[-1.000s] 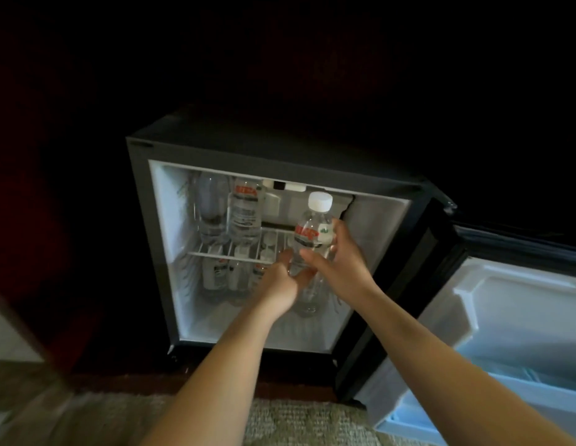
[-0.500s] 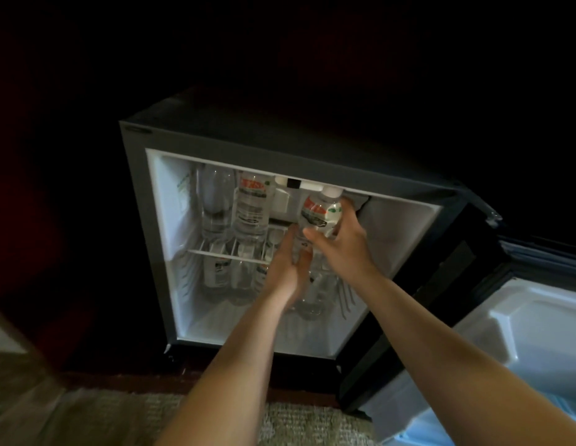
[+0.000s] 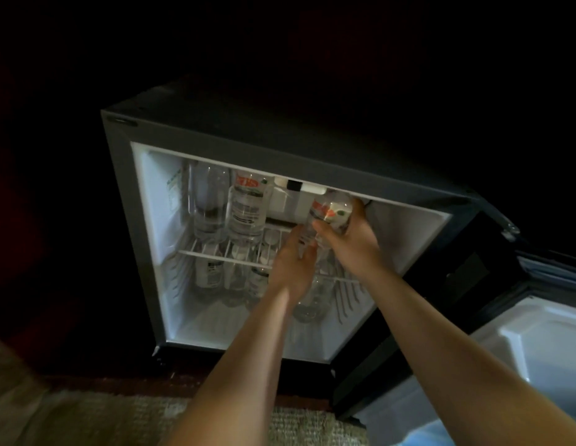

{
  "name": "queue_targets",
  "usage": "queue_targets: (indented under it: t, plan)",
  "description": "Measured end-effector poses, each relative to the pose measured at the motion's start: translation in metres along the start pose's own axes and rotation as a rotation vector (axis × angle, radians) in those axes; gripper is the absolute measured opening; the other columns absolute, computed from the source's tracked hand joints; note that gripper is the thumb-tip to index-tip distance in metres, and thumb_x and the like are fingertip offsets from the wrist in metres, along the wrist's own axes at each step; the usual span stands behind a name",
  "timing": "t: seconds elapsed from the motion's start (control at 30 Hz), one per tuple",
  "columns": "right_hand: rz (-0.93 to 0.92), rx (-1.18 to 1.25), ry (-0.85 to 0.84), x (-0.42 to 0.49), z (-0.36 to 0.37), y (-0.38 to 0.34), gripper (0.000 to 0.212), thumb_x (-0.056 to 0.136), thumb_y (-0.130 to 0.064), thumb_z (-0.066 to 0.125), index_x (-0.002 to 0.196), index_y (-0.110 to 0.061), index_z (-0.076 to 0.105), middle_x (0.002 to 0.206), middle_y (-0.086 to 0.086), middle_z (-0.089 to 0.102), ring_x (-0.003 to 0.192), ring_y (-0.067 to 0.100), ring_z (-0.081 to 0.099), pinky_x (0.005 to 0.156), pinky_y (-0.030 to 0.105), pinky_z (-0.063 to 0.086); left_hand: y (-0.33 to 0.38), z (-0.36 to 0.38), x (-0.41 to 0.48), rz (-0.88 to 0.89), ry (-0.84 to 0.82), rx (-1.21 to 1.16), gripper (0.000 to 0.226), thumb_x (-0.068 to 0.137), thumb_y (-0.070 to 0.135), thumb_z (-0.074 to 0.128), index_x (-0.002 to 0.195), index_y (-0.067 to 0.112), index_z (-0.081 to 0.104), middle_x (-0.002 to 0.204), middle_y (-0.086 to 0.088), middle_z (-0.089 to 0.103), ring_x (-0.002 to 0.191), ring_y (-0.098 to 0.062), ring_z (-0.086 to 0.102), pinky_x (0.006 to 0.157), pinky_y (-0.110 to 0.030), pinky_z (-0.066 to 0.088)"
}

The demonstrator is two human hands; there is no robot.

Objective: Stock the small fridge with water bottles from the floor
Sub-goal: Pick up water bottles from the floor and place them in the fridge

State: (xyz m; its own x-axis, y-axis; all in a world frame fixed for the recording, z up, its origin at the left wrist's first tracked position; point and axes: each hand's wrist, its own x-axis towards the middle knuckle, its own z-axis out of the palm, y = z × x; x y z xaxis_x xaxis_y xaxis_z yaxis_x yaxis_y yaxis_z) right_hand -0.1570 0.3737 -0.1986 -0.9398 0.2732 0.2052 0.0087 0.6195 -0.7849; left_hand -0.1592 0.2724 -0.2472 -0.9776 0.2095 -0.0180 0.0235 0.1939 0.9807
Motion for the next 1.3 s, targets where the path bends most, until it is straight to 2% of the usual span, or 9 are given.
queue_targets:
  t: [0.2,0.33,0.47,0.67,1.03,1.13,1.2,1.23,1.3]
  plan:
    - [0.048,0.056,-0.024,0.013,0.008,-0.002,0.056,0.087,-0.03,0.063,0.133,-0.023,0.032,0.113,-0.005,0.058,0.103,0.013,0.058,0.082,0.027,0.047,-0.001,0.0,0.007,-0.046,0.022,-0.038,0.052,0.101,0.027,0.035,0.15,0.027,0.019,0.15,-0.006,0.039,0.137,-0.023,0.039,0.11,-0.033,0.033]
    - [0.11,0.032,-0.03,0.022,0.012,-0.009,0.037,0.089,-0.03,0.061,0.118,-0.026,0.038,0.106,-0.005,0.053,0.1,0.012,0.054,0.083,0.025,0.042,0.001,0.0,0.011,-0.059,0.037,-0.05,0.053,0.101,0.028,0.034,0.151,0.026,0.015,0.154,-0.003,0.03,0.141,-0.021,0.032,0.113,-0.032,0.027]
    - [0.167,-0.09,-0.03,0.038,0.022,-0.015,0.025,0.087,-0.042,0.06,0.101,-0.027,0.046,0.119,0.007,0.06,0.11,0.025,0.059,0.091,0.033,0.048,-0.001,-0.003,0.016,-0.07,0.037,-0.044,0.054,0.101,0.027,0.033,0.151,0.025,0.012,0.156,-0.004,0.025,0.143,-0.021,0.027,0.114,-0.031,0.024]
    - [0.099,-0.095,-0.029,0.052,0.052,-0.02,0.048,0.084,-0.046,0.059,0.123,-0.019,0.054,0.126,0.007,0.06,0.117,0.027,0.056,0.099,0.043,0.047,-0.002,-0.015,0.027,-0.055,0.121,-0.013,0.053,0.102,0.018,0.03,0.151,0.017,0.012,0.157,-0.006,0.023,0.144,-0.02,0.024,0.114,-0.027,0.021]
    - [0.039,-0.173,-0.061,0.054,0.06,-0.005,0.059,0.078,-0.036,0.07,0.13,-0.021,0.046,0.13,0.004,0.055,0.119,0.024,0.055,0.097,0.039,0.048,-0.006,-0.021,0.03,-0.052,0.118,-0.047,0.052,0.101,0.015,0.03,0.151,0.016,0.013,0.155,-0.007,0.026,0.144,-0.02,0.025,0.112,-0.024,0.021]
    - [0.017,-0.175,-0.035,0.051,0.064,-0.004,0.059,0.078,-0.034,0.07,0.13,-0.019,0.046,0.129,0.004,0.055,0.118,0.023,0.055,0.093,0.031,0.046,-0.007,-0.022,0.026,-0.062,0.177,0.024,0.047,0.101,0.012,0.03,0.147,0.014,0.027,0.147,-0.011,0.042,0.131,-0.022,0.044,0.098,-0.017,0.033]
    - [0.016,-0.166,-0.039,0.048,0.066,-0.005,0.056,0.078,-0.032,0.071,0.127,-0.018,0.047,0.125,0.004,0.057,0.116,0.022,0.057,0.088,0.028,0.045,-0.006,-0.024,0.021,-0.066,0.233,0.065,0.04,0.1,0.01,0.031,0.137,0.01,0.045,0.132,-0.013,0.056,0.099,-0.014,0.053,0.066,-0.006,0.034]
    - [0.015,-0.145,-0.041,0.046,0.065,-0.006,0.058,0.078,-0.029,0.072,0.128,-0.018,0.045,0.125,0.004,0.057,0.117,0.022,0.057,0.089,0.029,0.046,-0.005,-0.025,0.018,-0.067,0.247,0.071,0.038,0.1,0.01,0.032,0.132,0.009,0.051,0.127,-0.014,0.059,0.091,-0.011,0.05,0.058,-0.008,0.034]
    - [0.033,-0.063,-0.054,0.037,0.06,-0.008,0.064,0.081,-0.021,0.07,0.135,-0.019,0.035,0.13,0.005,0.055,0.119,0.022,0.055,0.092,0.031,0.047,-0.002,-0.027,0.011,-0.08,0.255,0.084,0.036,0.1,0.01,0.033,0.128,0.006,0.054,0.121,-0.013,0.061,0.086,-0.014,0.052,0.059,-0.014,0.034]
